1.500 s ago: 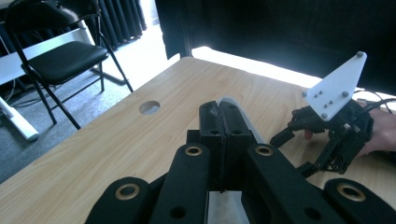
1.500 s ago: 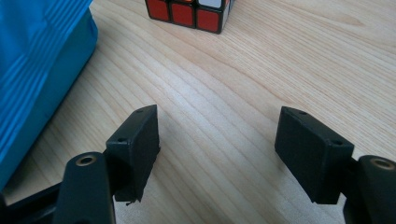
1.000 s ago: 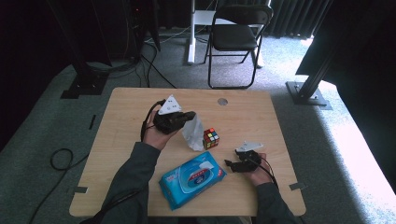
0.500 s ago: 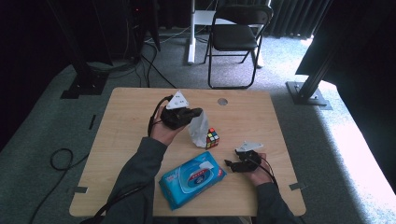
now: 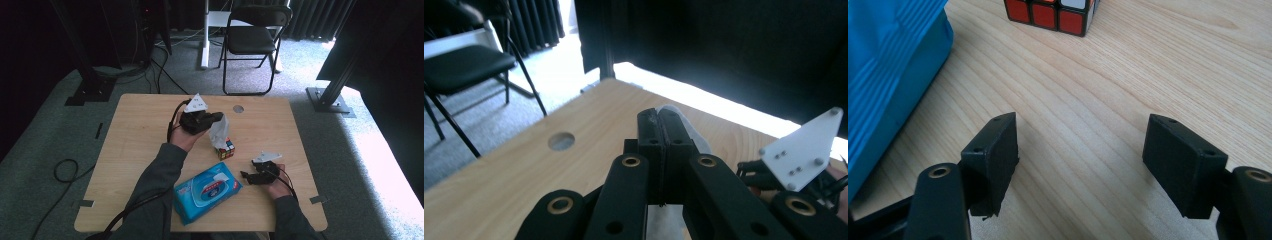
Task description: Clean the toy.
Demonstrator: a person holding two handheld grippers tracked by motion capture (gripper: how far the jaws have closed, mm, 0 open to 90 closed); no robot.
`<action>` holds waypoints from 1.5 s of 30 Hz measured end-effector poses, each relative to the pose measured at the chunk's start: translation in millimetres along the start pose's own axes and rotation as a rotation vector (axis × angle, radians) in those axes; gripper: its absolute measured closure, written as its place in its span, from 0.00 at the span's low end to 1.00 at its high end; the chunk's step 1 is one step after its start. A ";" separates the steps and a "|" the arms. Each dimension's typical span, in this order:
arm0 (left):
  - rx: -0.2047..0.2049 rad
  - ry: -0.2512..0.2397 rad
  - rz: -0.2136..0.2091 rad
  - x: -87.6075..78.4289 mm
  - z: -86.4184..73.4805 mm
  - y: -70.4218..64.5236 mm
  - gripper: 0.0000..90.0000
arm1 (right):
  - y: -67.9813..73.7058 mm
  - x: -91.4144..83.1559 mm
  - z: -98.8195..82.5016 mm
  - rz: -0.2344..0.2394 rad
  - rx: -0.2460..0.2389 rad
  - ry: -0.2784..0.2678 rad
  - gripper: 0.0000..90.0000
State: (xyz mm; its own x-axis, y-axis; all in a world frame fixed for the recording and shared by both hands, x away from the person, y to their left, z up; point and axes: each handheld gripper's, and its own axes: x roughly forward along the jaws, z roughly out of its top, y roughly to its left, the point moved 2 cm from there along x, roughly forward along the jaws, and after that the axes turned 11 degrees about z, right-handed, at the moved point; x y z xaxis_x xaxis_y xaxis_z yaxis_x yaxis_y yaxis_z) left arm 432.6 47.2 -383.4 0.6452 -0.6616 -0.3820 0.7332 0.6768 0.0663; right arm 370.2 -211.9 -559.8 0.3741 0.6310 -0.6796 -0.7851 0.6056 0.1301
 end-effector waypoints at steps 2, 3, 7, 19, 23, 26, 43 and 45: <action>-0.006 0.027 -0.006 7.6 -8.0 0.8 1.00 | -0.1 0.0 0.0 -0.001 -0.001 0.000 0.33; -0.012 0.041 -0.008 11.2 -12.2 1.5 1.00 | -0.1 0.1 0.0 -0.001 -0.002 -0.001 0.33; -0.027 0.097 -0.030 24.0 -27.7 1.3 0.99 | -0.2 0.0 -0.1 0.002 -0.002 0.000 0.33; -0.009 0.232 -0.006 36.6 -67.0 -0.2 0.99 | -0.1 0.0 -0.1 0.000 -0.001 0.002 0.33; -0.016 0.287 0.044 37.4 -83.2 8.3 0.99 | -0.1 -0.1 -0.1 0.000 -0.001 0.002 0.33; -0.023 0.342 0.082 41.6 -97.9 15.0 0.98 | -0.1 0.0 0.0 0.000 -0.001 0.002 0.33; 0.033 0.523 0.147 76.8 -135.6 18.9 0.43 | -0.1 0.0 -0.1 0.000 0.000 0.001 0.33; 0.036 0.536 0.142 80.5 -137.0 19.4 0.39 | -0.1 0.0 0.0 0.000 0.000 0.002 0.33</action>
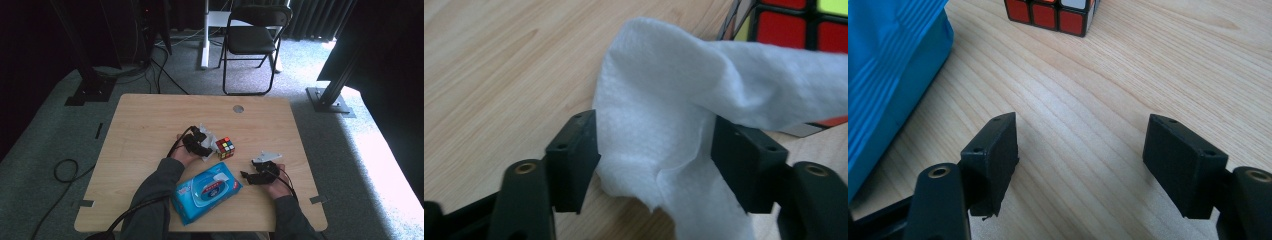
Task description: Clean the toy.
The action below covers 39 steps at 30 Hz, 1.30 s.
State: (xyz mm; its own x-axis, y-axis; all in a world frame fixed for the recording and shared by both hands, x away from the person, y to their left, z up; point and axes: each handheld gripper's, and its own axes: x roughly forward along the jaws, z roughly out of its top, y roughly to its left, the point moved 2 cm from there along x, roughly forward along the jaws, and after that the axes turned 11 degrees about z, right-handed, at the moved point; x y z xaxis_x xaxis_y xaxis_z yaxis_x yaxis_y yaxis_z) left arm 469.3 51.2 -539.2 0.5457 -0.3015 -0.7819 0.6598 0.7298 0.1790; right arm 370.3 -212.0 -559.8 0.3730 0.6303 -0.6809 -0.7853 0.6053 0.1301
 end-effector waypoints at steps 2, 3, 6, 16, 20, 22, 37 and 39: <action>0.011 0.000 0.005 2.2 1.2 -0.3 0.35 | 0.1 0.0 0.0 0.000 0.001 0.000 0.33; 0.012 0.004 0.002 3.6 1.7 -0.6 0.32 | 0.0 0.0 0.0 0.000 0.000 0.000 0.33; 0.010 0.014 0.002 6.6 1.1 -0.1 0.29 | 0.0 0.0 -0.2 0.000 0.001 -0.001 0.33; 0.008 0.025 -0.036 8.3 3.1 2.3 0.37 | -0.3 2.2 -1.5 -0.004 0.004 -0.030 0.31; 0.015 0.025 -0.046 6.4 4.5 1.4 0.53 | 0.2 3.2 -0.2 -0.012 0.014 -0.021 0.26; 0.011 0.024 -0.050 5.6 4.4 1.7 0.61 | 1.0 3.9 1.9 -0.008 0.012 -0.002 0.26; -0.014 0.007 -0.067 2.8 0.0 1.0 0.94 | 6.8 15.4 43.8 0.014 0.069 -0.119 0.21; -0.012 0.005 -0.061 2.5 -0.1 0.1 0.94 | 7.2 20.3 46.7 0.021 0.074 -0.119 0.19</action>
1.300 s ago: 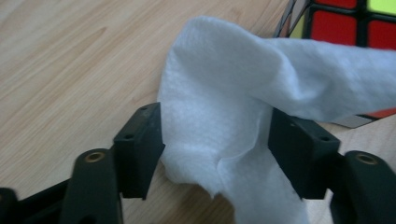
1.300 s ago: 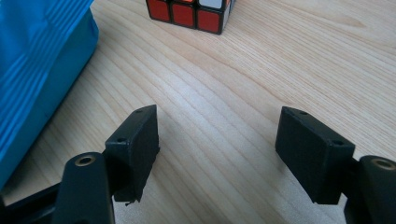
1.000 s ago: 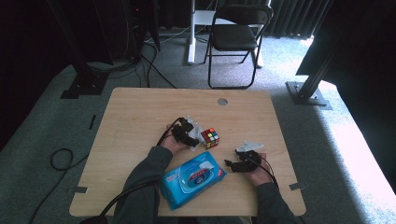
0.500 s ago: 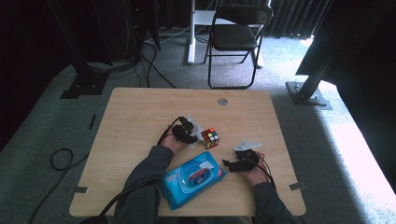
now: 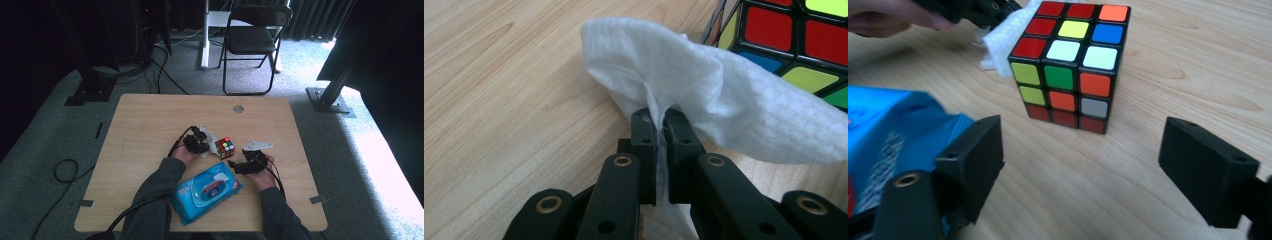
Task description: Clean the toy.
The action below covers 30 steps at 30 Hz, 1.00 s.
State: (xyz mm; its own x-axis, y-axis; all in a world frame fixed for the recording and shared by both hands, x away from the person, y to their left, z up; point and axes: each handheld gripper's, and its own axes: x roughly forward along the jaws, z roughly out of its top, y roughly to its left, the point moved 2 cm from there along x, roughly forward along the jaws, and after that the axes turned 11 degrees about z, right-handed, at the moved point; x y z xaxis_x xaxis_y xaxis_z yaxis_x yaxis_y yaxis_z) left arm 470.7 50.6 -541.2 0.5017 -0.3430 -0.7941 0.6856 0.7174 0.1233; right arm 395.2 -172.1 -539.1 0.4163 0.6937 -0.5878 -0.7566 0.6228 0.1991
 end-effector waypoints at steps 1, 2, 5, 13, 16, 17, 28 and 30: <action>-0.001 -0.001 0.001 -0.1 -0.2 -0.2 0.95 | 0.0 2.7 1.4 -0.006 -0.003 0.005 0.18; 0.000 -0.001 0.002 -0.3 -0.3 -0.1 0.95 | -0.1 4.9 3.1 -0.001 -0.001 0.004 0.19; -0.011 -0.005 -0.004 -2.0 -1.8 0.5 0.95 | 0.1 10.7 9.6 -0.003 0.000 -0.005 0.19; -0.026 -0.021 0.002 -7.6 -5.4 4.1 0.95 | -0.7 26.1 13.5 -0.009 0.027 -0.017 0.18; -0.036 -0.037 0.003 -11.9 -4.9 6.3 0.95 | -0.8 30.5 14.1 -0.005 0.037 -0.017 0.19; -0.034 -0.039 0.006 -13.5 -4.6 7.7 0.95 | -1.6 31.4 13.9 -0.004 0.040 -0.016 0.18; -0.038 -0.071 0.007 -21.2 -0.1 8.2 0.95 | -4.6 39.3 21.7 -0.014 0.031 -0.006 0.21; -0.038 -0.073 0.003 -22.3 0.4 8.8 0.95 | -4.1 41.0 22.4 -0.012 0.022 -0.006 0.24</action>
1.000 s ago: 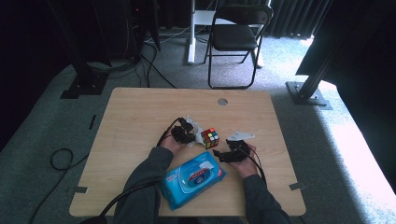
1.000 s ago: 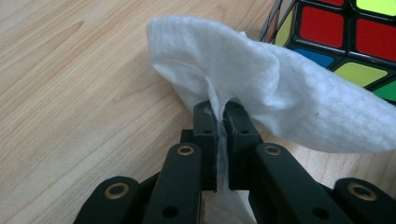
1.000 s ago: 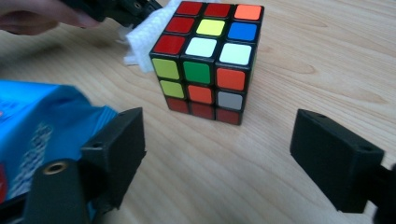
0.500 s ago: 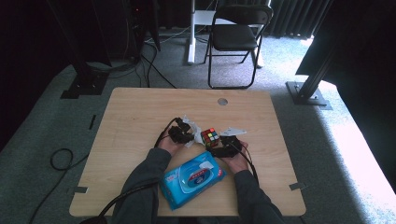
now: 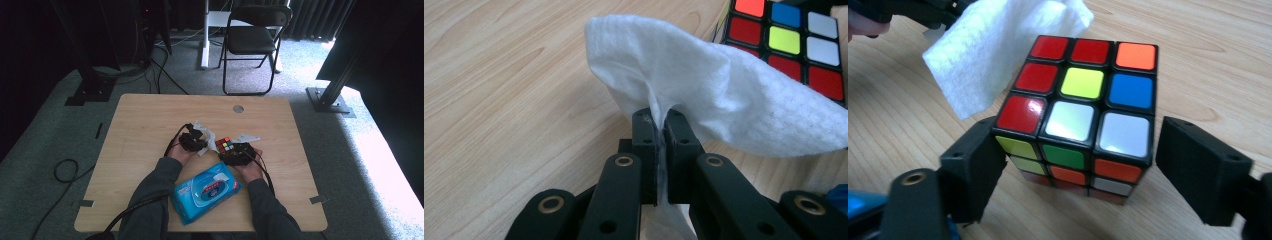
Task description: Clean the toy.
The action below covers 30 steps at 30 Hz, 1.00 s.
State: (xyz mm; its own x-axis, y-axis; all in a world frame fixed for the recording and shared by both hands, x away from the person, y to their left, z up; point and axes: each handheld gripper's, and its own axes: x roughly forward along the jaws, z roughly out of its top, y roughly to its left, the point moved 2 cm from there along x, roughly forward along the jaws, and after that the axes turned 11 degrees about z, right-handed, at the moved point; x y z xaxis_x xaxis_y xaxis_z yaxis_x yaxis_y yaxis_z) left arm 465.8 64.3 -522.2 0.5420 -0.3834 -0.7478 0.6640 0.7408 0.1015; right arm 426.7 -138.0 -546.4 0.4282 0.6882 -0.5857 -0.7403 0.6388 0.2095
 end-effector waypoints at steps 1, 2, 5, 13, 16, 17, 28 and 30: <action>0.000 -0.002 0.001 -0.5 0.2 0.2 0.95 | 0.2 0.7 0.0 0.006 0.000 -0.001 0.26; -0.001 -0.003 0.001 -1.1 0.3 0.3 0.95 | 0.3 1.2 -0.1 0.006 -0.004 -0.001 0.27; 0.002 -0.005 0.000 -2.9 0.9 1.2 0.95 | 0.9 1.4 0.0 0.004 -0.010 0.000 0.29; -0.002 -0.015 0.000 -5.4 2.9 2.4 0.95 | -2.4 -2.2 0.1 0.004 -0.016 0.001 0.32; -0.001 -0.019 -0.002 -5.8 3.9 1.6 0.95 | -2.7 -1.0 0.1 0.003 -0.007 -0.005 0.30; 0.002 -0.022 -0.003 -6.4 5.2 1.2 0.95 | -2.3 2.9 -0.4 0.000 -0.008 0.002 0.29; 0.001 -0.024 -0.005 -7.6 5.1 2.8 0.95 | -5.9 -0.2 -0.7 -0.001 -0.034 0.002 0.38; 0.002 -0.027 -0.005 -7.8 5.7 2.6 0.95 | -5.5 -0.6 -1.0 -0.001 -0.047 0.001 0.38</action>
State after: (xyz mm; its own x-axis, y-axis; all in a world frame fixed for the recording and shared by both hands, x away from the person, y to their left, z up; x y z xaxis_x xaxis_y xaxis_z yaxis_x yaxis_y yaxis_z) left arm 466.2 66.1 -512.3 0.5528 -0.4019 -0.7300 0.6674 0.7380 0.0991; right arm 429.9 -142.3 -548.1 0.4290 0.6870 -0.5865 -0.7630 0.6231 0.1718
